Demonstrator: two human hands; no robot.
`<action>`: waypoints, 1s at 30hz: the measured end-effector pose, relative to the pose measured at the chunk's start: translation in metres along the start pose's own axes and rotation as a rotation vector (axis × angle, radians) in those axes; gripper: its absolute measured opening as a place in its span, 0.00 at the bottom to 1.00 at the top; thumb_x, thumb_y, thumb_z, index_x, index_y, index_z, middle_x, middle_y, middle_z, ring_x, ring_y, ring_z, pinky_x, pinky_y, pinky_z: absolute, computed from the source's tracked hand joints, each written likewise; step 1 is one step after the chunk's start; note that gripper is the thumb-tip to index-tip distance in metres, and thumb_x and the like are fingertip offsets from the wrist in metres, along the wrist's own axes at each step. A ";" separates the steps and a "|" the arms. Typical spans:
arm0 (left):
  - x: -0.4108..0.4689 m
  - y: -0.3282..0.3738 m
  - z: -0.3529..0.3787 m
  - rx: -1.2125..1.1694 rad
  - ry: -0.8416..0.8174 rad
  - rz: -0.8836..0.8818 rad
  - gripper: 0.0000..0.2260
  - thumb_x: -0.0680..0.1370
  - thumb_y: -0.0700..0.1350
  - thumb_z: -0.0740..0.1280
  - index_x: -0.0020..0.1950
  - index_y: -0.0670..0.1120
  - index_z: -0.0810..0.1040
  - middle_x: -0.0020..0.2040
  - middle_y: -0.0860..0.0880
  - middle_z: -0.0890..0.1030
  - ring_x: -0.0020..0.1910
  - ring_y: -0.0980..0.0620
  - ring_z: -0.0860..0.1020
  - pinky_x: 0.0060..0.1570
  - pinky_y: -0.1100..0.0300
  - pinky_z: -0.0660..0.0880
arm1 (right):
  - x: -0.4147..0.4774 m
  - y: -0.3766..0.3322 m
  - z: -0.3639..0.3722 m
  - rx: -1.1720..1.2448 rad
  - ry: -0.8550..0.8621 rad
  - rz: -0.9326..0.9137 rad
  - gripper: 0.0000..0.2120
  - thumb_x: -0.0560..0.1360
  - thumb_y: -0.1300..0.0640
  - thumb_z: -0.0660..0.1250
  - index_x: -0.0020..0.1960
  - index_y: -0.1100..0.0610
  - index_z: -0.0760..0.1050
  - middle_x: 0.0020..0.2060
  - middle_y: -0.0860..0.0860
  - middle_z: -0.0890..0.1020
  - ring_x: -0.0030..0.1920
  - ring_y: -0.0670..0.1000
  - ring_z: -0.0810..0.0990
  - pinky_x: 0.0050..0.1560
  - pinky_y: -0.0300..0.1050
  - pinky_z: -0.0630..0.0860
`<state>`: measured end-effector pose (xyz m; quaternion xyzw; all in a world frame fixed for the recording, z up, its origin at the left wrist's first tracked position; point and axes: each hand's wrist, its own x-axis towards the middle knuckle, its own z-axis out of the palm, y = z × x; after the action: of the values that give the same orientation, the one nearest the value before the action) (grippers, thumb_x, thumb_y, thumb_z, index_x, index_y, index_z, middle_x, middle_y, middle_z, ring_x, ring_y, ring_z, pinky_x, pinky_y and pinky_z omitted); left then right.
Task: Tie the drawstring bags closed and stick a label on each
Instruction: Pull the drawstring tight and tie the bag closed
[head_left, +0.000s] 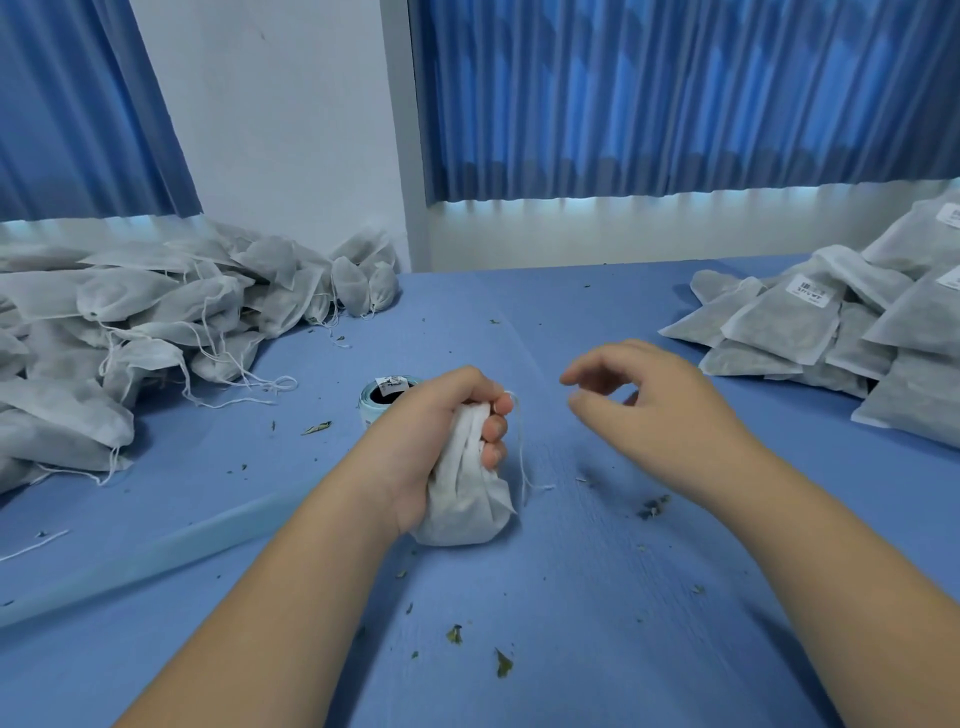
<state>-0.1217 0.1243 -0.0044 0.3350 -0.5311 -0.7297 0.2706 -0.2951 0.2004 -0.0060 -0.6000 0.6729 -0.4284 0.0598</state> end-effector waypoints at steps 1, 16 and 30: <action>0.001 0.000 0.000 -0.010 -0.005 -0.011 0.15 0.75 0.44 0.63 0.27 0.47 0.77 0.26 0.51 0.71 0.22 0.53 0.69 0.29 0.61 0.65 | -0.002 -0.005 -0.001 0.158 -0.024 0.006 0.05 0.73 0.58 0.69 0.42 0.50 0.81 0.38 0.45 0.81 0.39 0.41 0.76 0.40 0.29 0.69; 0.001 -0.005 0.001 0.095 -0.102 0.037 0.14 0.75 0.43 0.63 0.30 0.45 0.77 0.27 0.49 0.72 0.23 0.51 0.70 0.28 0.62 0.68 | -0.009 -0.016 0.012 0.392 -0.128 0.036 0.06 0.72 0.57 0.71 0.36 0.53 0.82 0.27 0.46 0.78 0.31 0.45 0.73 0.33 0.37 0.70; -0.005 -0.007 0.007 0.251 -0.144 0.201 0.08 0.70 0.43 0.66 0.31 0.44 0.77 0.30 0.44 0.74 0.27 0.48 0.72 0.30 0.61 0.73 | -0.010 -0.018 0.007 0.367 -0.235 0.121 0.04 0.61 0.51 0.67 0.32 0.49 0.79 0.31 0.52 0.81 0.34 0.48 0.75 0.37 0.46 0.72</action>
<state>-0.1241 0.1338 -0.0088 0.2581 -0.6668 -0.6493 0.2594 -0.2746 0.2066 -0.0028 -0.5835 0.6069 -0.4664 0.2713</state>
